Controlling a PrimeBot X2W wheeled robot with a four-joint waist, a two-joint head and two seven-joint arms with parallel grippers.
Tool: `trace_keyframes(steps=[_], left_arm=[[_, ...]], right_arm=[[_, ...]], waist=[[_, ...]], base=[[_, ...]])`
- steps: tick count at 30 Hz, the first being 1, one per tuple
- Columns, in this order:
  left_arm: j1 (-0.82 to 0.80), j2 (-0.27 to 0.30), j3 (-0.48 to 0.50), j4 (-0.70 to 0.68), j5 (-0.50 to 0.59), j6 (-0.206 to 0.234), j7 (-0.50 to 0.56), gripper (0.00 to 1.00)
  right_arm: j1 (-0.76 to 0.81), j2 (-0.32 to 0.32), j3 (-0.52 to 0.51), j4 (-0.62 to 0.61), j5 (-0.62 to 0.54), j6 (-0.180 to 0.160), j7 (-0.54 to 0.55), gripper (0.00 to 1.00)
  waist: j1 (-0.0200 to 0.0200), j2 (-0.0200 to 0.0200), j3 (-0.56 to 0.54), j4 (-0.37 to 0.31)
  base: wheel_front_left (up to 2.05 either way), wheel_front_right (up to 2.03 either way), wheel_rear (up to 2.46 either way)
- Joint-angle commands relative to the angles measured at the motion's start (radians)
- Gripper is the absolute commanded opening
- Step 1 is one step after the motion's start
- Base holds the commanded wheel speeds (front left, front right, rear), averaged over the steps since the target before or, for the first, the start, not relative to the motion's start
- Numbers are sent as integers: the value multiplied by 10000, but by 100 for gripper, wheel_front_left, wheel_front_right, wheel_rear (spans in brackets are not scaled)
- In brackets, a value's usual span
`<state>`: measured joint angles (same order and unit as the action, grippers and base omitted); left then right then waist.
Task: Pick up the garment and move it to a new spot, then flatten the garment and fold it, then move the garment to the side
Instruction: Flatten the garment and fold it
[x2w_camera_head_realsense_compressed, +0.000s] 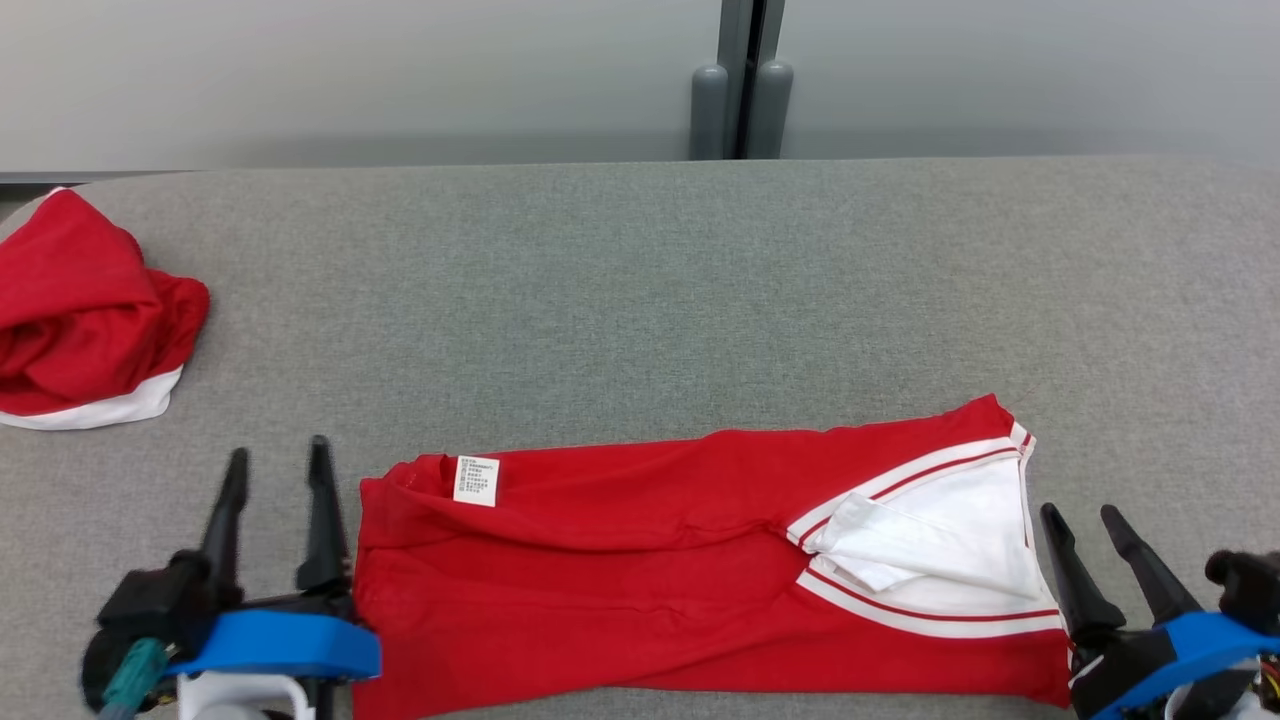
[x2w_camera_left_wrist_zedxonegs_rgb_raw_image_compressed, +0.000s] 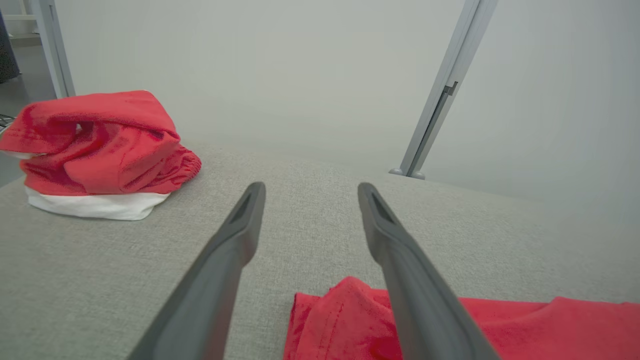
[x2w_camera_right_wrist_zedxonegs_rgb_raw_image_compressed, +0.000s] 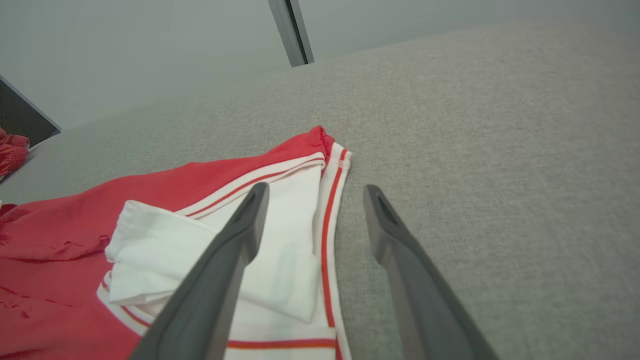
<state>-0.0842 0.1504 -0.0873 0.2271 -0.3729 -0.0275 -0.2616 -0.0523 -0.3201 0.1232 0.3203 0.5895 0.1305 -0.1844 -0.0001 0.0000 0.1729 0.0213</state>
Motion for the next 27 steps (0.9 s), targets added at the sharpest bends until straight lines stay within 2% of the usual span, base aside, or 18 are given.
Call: trace_keyframes(steps=[1, 6, 9, 16, 20, 21, 22, 23, 24, 25, 27], left_arm=[[212, -160, 477, -293, 392, -63, -46, 100], [773, -637, 1592, -1057, 1712, -336, -45, 100], [1006, -813, 1850, -1282, 2247, -519, -45, 100], [1411, -971, 1980, -1215, 2890, -595, -45, 100], [1561, -996, 1911, -1146, 3123, -475, -46, 100], [1590, -1002, 1896, -1135, 3141, -437, -45, 100], [1636, -1004, 1870, -1075, 3207, -396, -45, 100], [1634, -1005, 1851, -1059, 3164, -339, -45, 100], [1605, -1004, 1841, -1056, 3124, -309, -46, 100], [1602, -1003, 1828, -1041, 3139, -258, -45, 100], [1620, -1003, 1827, -1021, 3103, -231, -45, 100]], right_arm=[[-343, -68, -80, 211, -223, 6, 251, 100], [-1031, -16, -196, 1067, -820, 6, 984, 100], [-1325, 111, -152, 1590, -1005, 6, 1363, 100], [-1493, 270, 71, 2546, -1035, 7, 1941, 100], [-1363, 386, 291, 2874, -929, 7, 2221, 100], [-1315, 427, 363, 2920, -877, 7, 2306, 95], [-1268, 452, 468, 2949, -836, 11, 2405, 50], [-1227, 468, 579, 2951, -809, 17, 2470, 29], [-1200, 490, 671, 2888, -734, 19, 2465, 23], [-1198, 517, 690, 2806, -646, 19, 2382, 0], [-1205, 506, 666, 2735, -579, 17, 2285, 0]], waist=[[1, 0, -14, 30], [1, 0, -57, 200], [1, 0, -67, 329], [1, 0, -59, 544], [1, 0, -79, 598], [1, 0, -86, 603], [1, 0, -95, 599], [1, 0, -104, 599], [1, 0, -116, 601], [1, 0, -132, 594], [1, 0, -166, 581]], base=[[0, 0, 0], [0, 0, 0], [0, 0, 0], [0, 0, 0], [0, 0, 0], [0, 0, 0], [0, 0, 0], [0, 0, 0], [0, 0, 0], [0, 0, 0], [0, 0, 0]])
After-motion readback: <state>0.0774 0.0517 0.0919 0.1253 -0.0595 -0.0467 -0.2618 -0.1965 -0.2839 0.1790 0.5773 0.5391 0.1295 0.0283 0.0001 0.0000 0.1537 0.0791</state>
